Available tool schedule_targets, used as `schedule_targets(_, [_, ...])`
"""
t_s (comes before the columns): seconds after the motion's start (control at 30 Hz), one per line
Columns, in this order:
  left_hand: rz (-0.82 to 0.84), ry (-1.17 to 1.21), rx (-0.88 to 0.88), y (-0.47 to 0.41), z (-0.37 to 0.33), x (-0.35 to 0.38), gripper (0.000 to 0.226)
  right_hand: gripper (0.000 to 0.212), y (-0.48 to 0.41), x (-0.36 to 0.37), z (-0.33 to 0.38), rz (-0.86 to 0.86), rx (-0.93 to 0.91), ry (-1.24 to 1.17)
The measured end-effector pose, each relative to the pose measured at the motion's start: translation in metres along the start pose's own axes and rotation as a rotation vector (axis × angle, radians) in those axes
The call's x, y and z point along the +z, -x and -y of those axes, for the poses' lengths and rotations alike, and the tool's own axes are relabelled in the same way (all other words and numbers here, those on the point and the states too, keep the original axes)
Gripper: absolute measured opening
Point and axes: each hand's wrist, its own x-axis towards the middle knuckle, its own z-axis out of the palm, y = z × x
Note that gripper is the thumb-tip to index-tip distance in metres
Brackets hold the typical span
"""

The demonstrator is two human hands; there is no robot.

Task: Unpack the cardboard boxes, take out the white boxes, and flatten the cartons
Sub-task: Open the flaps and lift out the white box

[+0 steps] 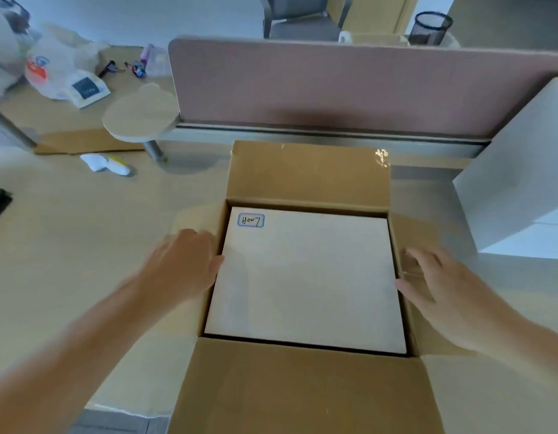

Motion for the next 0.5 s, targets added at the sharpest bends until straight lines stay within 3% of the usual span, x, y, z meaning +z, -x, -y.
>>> schedule_targets(0.17, [0.024,0.148,-0.04,-0.01,0.009,0.038,0.036,0.058,-0.01,0.044,-0.004,-0.06,0.117,-0.123])
schedule_targets(0.3, [0.01,0.256,-0.042,-0.017,0.007,0.05,0.034,0.04,-0.019,0.052,-0.006,-0.16,0.109,-0.29])
schedule_targets(0.43, [-0.06,0.358,-0.052,-0.017,0.002,0.061,0.036,0.021,-0.016,0.065,-0.001,-0.251,0.093,-0.446])
schedule_targets(0.5, [-0.104,0.435,-0.079,-0.014,-0.003,0.068,0.032,0.024,-0.017,0.068,0.0,-0.263,0.109,-0.503])
